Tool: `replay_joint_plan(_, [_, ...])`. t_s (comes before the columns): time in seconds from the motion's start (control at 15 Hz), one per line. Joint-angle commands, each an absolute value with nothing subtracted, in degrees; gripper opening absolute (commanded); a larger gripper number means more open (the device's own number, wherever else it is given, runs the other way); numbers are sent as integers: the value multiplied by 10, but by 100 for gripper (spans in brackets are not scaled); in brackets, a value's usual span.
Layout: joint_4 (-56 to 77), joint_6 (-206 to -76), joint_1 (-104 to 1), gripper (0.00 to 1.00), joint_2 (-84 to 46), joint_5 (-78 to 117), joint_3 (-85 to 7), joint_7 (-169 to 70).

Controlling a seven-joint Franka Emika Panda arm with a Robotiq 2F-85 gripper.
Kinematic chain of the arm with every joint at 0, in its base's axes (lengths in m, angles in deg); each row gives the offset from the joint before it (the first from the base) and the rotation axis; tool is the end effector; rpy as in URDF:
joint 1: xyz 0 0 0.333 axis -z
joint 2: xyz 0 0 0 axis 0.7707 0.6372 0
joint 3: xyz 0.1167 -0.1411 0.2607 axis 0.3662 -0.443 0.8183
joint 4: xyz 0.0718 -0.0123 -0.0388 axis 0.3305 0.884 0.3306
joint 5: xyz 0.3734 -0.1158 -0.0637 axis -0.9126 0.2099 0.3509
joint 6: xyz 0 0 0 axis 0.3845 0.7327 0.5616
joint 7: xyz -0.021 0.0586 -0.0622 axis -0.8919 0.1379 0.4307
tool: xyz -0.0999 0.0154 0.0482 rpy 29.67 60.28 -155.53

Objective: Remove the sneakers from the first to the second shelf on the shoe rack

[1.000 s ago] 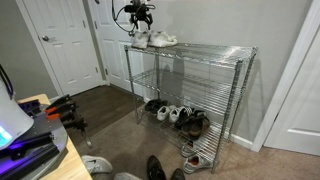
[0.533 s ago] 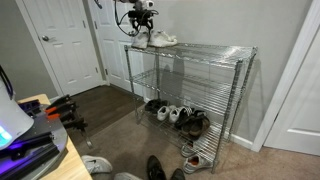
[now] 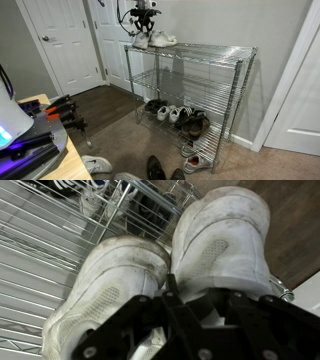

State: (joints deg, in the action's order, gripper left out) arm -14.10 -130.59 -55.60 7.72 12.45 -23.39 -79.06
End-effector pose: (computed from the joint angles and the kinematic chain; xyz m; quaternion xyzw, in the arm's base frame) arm 0.7583 0.1842 0.3714 -0.9395 -0.3046 -0.1315 0.0853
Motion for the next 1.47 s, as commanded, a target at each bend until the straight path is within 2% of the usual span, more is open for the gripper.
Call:
replay_joint_plan(0.0, [-134, -1204, -547, 8, 34, 118, -238, -765])
replay_joint_plan(0.27, [-156, -1116, -541, 0, 24, 100, -236, -769])
replay_joint_plan(0.53, [-178, -1061, -539, 5, 27, 93, -240, -770])
replay_joint_plan(0.6, [-181, -1054, -537, 10, 29, 89, -240, -771])
replay_joint_plan(0.67, [-184, -1048, -536, 31, 32, 84, -241, -767])
replay_joint_plan(0.87, [-188, -1044, -535, 44, 38, 72, -243, -767])
replay_joint_plan(1.4, [-159, -1237, -544, 95, 42, 19, -240, -729])
